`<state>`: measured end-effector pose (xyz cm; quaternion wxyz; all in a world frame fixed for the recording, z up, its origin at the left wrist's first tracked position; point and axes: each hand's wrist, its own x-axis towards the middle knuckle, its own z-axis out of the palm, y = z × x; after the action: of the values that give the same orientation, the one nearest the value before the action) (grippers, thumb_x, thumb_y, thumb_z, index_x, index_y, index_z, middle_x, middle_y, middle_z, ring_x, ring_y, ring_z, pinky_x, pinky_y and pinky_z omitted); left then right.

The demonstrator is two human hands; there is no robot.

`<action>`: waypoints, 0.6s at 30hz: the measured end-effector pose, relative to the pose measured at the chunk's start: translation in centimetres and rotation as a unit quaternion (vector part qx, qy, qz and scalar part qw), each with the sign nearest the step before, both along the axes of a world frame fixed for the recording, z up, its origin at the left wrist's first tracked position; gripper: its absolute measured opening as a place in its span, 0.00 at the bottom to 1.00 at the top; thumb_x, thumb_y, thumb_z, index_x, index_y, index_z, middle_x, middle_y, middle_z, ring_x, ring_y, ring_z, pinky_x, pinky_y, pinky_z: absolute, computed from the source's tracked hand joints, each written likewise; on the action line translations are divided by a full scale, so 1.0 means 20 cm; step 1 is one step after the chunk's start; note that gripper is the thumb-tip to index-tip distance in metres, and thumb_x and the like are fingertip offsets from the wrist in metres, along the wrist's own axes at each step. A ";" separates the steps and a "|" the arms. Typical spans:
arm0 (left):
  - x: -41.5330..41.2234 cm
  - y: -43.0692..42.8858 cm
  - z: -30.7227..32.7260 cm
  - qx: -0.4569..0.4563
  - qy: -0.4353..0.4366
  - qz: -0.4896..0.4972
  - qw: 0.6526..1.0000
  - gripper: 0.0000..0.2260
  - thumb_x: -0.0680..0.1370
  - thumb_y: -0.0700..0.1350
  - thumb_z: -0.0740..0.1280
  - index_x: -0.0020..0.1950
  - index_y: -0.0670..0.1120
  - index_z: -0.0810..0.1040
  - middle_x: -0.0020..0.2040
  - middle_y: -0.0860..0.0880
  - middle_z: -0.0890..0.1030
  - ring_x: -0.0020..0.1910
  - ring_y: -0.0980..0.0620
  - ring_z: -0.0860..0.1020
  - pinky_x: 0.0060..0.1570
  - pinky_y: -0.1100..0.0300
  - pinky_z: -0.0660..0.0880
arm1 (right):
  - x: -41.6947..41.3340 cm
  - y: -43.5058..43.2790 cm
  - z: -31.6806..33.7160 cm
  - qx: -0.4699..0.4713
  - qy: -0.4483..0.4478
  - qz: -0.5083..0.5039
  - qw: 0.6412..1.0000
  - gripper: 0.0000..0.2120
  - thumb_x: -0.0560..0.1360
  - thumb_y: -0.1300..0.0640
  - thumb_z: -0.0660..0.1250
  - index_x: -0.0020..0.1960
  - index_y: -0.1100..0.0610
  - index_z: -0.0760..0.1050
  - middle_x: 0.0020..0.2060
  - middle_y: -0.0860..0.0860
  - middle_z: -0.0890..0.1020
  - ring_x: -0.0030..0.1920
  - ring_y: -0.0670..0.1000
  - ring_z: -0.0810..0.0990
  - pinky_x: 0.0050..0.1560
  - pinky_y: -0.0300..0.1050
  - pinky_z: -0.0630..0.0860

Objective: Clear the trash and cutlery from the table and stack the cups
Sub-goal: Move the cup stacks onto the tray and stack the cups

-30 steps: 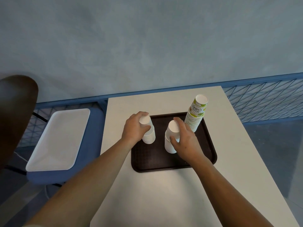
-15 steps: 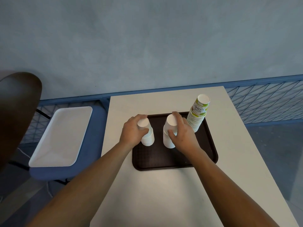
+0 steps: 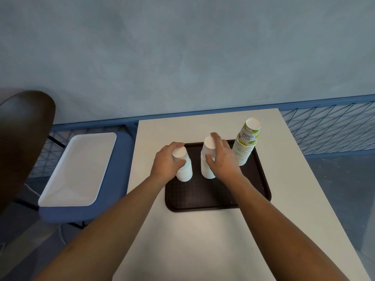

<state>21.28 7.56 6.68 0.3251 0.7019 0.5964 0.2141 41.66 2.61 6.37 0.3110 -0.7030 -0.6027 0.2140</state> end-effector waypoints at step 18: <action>0.02 -0.17 0.24 0.086 0.002 -0.028 0.996 0.35 0.73 0.48 0.78 0.77 0.62 0.68 0.73 0.52 0.70 0.72 0.50 0.70 0.68 0.57 0.68 | -0.03 -0.41 0.10 -0.003 0.031 -0.060 0.998 0.35 0.79 0.60 0.67 0.81 0.52 0.55 0.78 0.51 0.64 0.76 0.55 0.65 0.73 0.54 0.66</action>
<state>21.76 4.16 11.54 0.2681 0.7439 0.5569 0.2542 40.97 -5.51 8.42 0.3400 -0.7320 -0.5488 0.2179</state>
